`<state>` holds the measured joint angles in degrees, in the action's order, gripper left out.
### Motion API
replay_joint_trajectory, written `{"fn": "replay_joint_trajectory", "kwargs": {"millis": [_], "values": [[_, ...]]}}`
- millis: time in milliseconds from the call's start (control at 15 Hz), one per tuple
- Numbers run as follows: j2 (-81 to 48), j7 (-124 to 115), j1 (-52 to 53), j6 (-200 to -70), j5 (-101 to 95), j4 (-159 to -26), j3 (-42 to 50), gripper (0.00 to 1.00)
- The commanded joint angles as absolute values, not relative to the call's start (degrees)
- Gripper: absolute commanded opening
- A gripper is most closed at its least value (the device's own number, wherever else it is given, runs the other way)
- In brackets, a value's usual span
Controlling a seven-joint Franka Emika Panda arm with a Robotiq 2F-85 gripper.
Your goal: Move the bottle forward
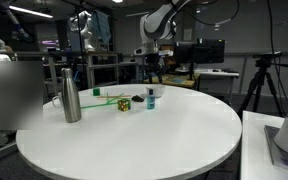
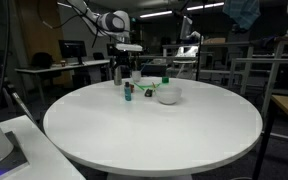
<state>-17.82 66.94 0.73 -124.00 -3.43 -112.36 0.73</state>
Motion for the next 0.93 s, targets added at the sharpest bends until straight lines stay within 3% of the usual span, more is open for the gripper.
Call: {"fn": "replay_joint_trajectory", "kwargs": {"millis": [0,867], "values": [[-21.3,66.7,-1.5,-122.4,-3.9,-107.9,-0.3,1.0],[-31.4,67.1,-4.1,-119.4,-3.0,-98.0,-1.9,1.0]]}}
